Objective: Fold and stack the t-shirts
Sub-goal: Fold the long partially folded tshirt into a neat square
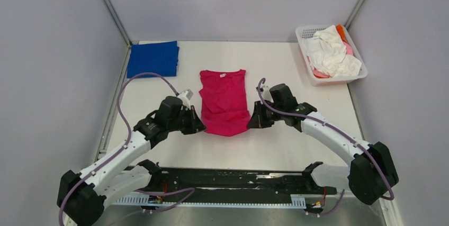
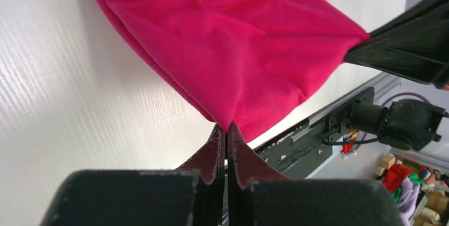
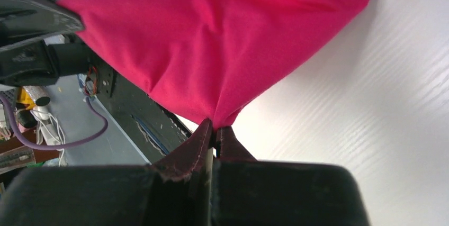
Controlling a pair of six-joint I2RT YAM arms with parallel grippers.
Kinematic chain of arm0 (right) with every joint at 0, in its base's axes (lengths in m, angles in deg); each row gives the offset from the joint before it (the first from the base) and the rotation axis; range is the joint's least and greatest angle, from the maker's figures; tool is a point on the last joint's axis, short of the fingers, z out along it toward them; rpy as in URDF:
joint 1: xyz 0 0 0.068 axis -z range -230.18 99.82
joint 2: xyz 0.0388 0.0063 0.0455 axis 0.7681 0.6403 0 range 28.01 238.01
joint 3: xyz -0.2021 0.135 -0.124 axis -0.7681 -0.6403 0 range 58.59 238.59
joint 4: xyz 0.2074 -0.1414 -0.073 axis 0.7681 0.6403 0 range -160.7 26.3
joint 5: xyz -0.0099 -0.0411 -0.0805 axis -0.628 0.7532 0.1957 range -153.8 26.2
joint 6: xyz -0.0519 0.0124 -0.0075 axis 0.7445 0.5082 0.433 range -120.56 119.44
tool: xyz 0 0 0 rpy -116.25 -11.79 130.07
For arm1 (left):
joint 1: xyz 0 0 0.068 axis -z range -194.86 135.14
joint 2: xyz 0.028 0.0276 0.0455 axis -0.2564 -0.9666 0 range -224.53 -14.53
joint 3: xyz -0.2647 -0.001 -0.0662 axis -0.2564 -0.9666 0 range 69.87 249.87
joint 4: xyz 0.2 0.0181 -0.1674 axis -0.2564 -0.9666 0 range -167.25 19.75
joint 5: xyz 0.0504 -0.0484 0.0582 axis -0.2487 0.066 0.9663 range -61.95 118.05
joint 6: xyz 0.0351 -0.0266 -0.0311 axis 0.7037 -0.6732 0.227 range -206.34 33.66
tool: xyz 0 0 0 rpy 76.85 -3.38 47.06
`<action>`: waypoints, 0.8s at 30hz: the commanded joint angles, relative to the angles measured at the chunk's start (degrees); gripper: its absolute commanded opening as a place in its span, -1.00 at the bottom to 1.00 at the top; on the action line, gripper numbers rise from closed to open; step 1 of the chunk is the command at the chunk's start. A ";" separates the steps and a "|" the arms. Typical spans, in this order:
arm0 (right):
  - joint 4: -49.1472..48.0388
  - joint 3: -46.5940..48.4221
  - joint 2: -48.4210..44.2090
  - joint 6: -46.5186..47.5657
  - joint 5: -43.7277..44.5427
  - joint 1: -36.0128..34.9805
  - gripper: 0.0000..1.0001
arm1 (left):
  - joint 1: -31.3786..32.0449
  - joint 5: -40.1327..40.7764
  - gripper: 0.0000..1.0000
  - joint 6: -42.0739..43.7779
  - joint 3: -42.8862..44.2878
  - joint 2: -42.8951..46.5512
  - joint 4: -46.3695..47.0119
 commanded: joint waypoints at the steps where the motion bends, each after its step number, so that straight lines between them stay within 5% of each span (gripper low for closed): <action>1: -1.63 7.25 1.19 1.84 -0.41 1.89 -1.00 | -1.85 4.26 -1.00 1.89 7.79 -5.68 1.52; 12: -6.77 19.19 11.91 -0.25 -7.35 9.09 -1.00 | -13.53 3.36 -1.00 4.43 18.93 -19.88 8.01; 24: -12.03 30.68 26.80 -3.22 -16.97 16.80 -1.00 | -19.59 4.41 -1.00 6.10 30.90 -33.35 12.54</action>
